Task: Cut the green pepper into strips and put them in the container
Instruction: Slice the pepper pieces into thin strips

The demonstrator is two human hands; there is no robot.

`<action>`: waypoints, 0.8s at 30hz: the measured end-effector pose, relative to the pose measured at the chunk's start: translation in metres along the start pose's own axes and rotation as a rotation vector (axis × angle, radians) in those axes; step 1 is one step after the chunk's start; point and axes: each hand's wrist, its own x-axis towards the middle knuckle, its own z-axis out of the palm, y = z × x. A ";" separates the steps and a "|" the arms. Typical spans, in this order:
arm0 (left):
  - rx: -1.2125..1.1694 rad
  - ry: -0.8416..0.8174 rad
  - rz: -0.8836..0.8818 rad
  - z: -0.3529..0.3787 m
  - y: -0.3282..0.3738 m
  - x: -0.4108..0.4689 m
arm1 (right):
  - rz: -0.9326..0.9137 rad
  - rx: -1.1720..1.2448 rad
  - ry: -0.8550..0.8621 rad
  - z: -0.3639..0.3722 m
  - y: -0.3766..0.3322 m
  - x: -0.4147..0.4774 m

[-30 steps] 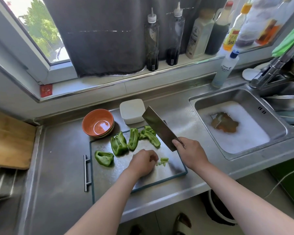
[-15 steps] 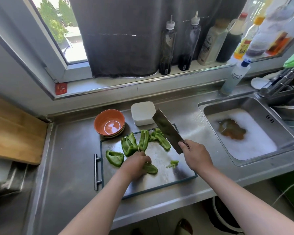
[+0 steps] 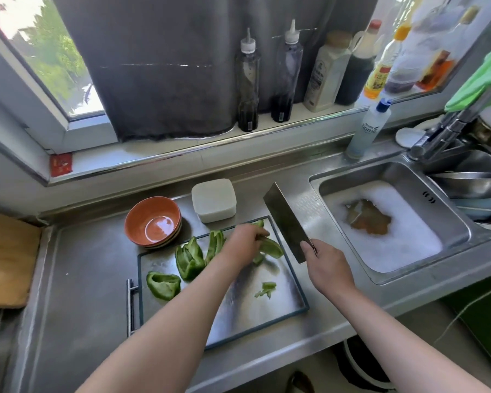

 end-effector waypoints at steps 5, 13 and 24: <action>0.134 0.038 0.036 0.022 0.011 0.033 | -0.005 0.028 -0.038 -0.006 0.006 0.015; 0.026 0.427 0.094 0.012 -0.015 -0.004 | -0.077 0.053 -0.117 -0.004 -0.012 0.026; 0.144 0.598 -0.295 -0.033 -0.113 -0.118 | -0.246 -0.063 -0.258 0.051 -0.092 0.001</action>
